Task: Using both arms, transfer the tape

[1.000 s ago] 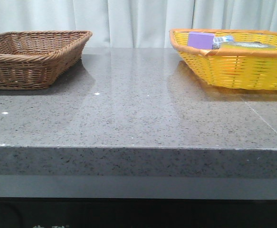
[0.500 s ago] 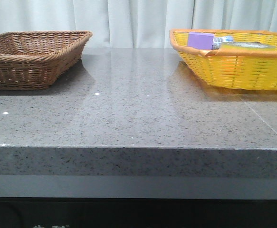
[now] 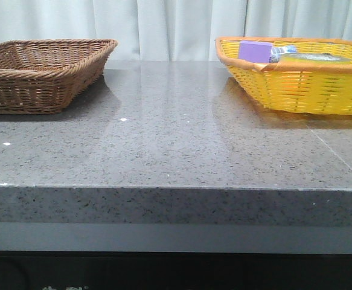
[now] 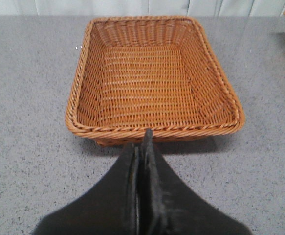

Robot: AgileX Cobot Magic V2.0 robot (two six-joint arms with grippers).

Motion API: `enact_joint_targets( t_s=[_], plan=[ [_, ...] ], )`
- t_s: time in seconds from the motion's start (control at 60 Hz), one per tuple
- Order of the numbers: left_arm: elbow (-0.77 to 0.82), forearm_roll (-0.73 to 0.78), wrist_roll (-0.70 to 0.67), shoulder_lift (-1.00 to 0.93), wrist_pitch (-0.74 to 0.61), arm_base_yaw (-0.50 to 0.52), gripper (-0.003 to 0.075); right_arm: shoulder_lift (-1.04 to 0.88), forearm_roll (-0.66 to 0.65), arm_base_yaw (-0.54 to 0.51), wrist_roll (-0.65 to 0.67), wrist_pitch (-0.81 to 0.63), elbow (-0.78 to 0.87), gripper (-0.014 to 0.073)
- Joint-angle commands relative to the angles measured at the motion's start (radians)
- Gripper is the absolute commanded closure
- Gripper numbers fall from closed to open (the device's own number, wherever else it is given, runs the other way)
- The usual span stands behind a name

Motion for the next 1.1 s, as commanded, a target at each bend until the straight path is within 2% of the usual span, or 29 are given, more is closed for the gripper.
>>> enact_joint_targets(
  t_s=[0.0, 0.2, 0.267, 0.317, 0.367, 0.467, 0.533, 0.583, 0.783, 0.917, 1.083],
  plan=[
    [-0.027, -0.011, -0.007, 0.033, -0.072, -0.001, 0.0740, 0.043, -0.013, 0.000, -0.006, -0.054, -0.012, 0.0664],
    [-0.027, -0.011, -0.007, 0.068, -0.080, -0.001, 0.0739, 0.089, -0.048, 0.000, -0.042, 0.022, -0.010, 0.0660],
    [-0.027, -0.011, -0.007, 0.069, -0.087, -0.001, 0.0732, 0.097, -0.050, 0.000, -0.053, 0.025, -0.010, 0.0621],
    [-0.027, -0.011, -0.007, 0.069, -0.087, -0.001, 0.0695, 0.098, -0.050, 0.000, -0.056, 0.025, -0.010, 0.0533],
    [-0.027, -0.011, -0.007, 0.069, -0.091, -0.001, 0.0623, 0.098, -0.050, 0.000, -0.056, 0.025, -0.010, 0.0421],
    [-0.027, -0.011, -0.007, 0.069, -0.093, -0.001, 0.0421, 0.098, -0.050, 0.000, -0.056, 0.022, -0.010, 0.0196],
    [-0.027, -0.011, -0.007, 0.069, -0.093, -0.001, 0.0323, 0.098, -0.050, 0.000, -0.056, 0.018, -0.010, 0.0104],
    [-0.027, -0.011, -0.007, 0.069, -0.093, -0.001, 0.0293, 0.098, -0.045, 0.000, -0.056, 0.018, -0.010, 0.0087],
    [-0.035, -0.025, -0.005, 0.069, -0.099, -0.016, 0.0292, 0.124, -0.029, 0.000, -0.056, 0.016, -0.024, 0.0088],
    [-0.057, -0.037, 0.063, 0.069, -0.099, -0.105, 0.0292, 0.229, -0.029, 0.000, -0.045, 0.082, -0.114, 0.0088],
    [-0.061, -0.039, 0.068, 0.069, -0.092, -0.239, 0.0295, 0.428, -0.029, 0.000, -0.024, 0.170, -0.306, 0.0088]
  ],
)
